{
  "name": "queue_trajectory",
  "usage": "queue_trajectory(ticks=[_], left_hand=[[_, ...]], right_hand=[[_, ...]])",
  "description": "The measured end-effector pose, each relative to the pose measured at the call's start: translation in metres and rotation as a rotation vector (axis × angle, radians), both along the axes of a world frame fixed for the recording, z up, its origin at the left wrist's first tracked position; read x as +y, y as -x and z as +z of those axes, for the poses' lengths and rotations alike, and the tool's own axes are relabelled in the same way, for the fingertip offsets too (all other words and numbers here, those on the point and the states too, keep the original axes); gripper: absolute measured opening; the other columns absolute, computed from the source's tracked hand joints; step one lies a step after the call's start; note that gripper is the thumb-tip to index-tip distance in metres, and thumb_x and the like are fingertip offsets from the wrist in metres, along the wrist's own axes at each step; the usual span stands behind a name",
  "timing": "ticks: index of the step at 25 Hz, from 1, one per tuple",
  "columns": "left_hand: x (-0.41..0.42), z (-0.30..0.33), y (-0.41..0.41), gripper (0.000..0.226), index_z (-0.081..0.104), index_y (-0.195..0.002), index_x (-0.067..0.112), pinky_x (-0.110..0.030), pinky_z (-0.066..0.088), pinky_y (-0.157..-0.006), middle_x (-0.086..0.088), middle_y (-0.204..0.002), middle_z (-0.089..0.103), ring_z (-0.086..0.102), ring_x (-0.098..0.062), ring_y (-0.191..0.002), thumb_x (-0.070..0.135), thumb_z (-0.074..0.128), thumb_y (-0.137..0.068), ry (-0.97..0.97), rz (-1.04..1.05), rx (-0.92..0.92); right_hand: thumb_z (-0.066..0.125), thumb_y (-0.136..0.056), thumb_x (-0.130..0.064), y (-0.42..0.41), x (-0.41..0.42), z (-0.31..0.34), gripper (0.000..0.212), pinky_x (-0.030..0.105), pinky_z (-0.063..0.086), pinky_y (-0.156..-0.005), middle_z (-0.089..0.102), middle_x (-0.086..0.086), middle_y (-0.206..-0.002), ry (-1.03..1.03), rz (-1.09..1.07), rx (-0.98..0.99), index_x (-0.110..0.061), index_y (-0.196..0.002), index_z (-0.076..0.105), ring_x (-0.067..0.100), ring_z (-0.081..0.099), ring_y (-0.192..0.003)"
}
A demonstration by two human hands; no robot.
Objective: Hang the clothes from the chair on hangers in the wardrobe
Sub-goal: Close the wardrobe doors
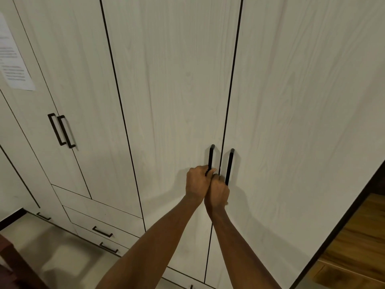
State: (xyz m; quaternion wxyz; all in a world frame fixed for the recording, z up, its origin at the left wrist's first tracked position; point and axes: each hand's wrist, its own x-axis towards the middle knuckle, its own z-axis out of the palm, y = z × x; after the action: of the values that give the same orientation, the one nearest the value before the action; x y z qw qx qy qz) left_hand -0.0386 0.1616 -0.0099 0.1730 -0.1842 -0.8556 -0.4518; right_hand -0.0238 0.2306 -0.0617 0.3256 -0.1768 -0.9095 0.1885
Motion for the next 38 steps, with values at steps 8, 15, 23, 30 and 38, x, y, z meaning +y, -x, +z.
queue_trajectory(ticks=[8,15,23,30,38], left_hand=[[-0.008,-0.001,-0.008,0.030,0.071,-0.107,0.009,-0.026,0.056,-0.079,-0.008,-0.097,0.076,0.072,-0.021,-0.085,0.032,0.053,-0.106,0.108,-0.061,-0.090],[-0.059,-0.023,-0.036,0.021,0.065,-0.114,0.011,-0.031,0.049,-0.073,-0.006,-0.100,0.072,0.068,-0.026,-0.087,0.021,0.050,-0.103,0.453,0.010,0.027],[-0.188,-0.048,-0.072,0.030,0.068,-0.127,0.014,-0.040,0.046,-0.103,-0.005,-0.127,0.070,0.047,-0.025,-0.140,0.010,0.059,-0.099,0.544,0.293,0.098],[-0.390,-0.082,-0.144,0.028,0.063,-0.128,0.016,-0.037,0.043,-0.102,-0.003,-0.133,0.062,0.050,-0.022,-0.130,0.022,0.056,-0.101,0.472,0.611,-0.005],[-0.582,-0.095,-0.246,0.029,0.059,-0.126,0.020,-0.042,0.043,-0.102,-0.005,-0.143,0.051,0.047,-0.026,-0.132,0.026,0.053,-0.098,0.447,0.951,-0.182]], right_hand=[[0.087,-0.070,0.004,-0.018,-0.006,0.010,0.025,0.033,0.056,-0.042,0.065,0.018,-0.073,0.005,0.019,-0.026,0.003,-0.087,0.068,0.027,0.066,-0.052],[0.088,-0.062,-0.001,-0.059,-0.029,0.006,0.042,0.035,0.057,-0.050,0.067,0.017,-0.091,-0.038,0.114,-0.048,0.000,-0.099,0.068,0.029,0.068,-0.072],[0.075,-0.072,-0.005,-0.082,-0.126,0.004,0.055,0.042,0.052,-0.091,0.063,0.019,-0.128,-0.193,0.311,-0.056,0.001,-0.125,0.062,0.034,0.064,-0.110],[0.063,-0.090,-0.020,-0.107,-0.297,-0.017,0.058,0.046,0.041,-0.109,0.050,0.023,-0.147,-0.269,0.611,-0.066,0.004,-0.141,0.049,0.036,0.050,-0.133],[0.057,-0.092,-0.024,-0.152,-0.494,-0.032,0.059,0.045,0.041,-0.109,0.048,0.024,-0.148,-0.278,0.930,-0.102,0.002,-0.144,0.046,0.036,0.047,-0.134]])
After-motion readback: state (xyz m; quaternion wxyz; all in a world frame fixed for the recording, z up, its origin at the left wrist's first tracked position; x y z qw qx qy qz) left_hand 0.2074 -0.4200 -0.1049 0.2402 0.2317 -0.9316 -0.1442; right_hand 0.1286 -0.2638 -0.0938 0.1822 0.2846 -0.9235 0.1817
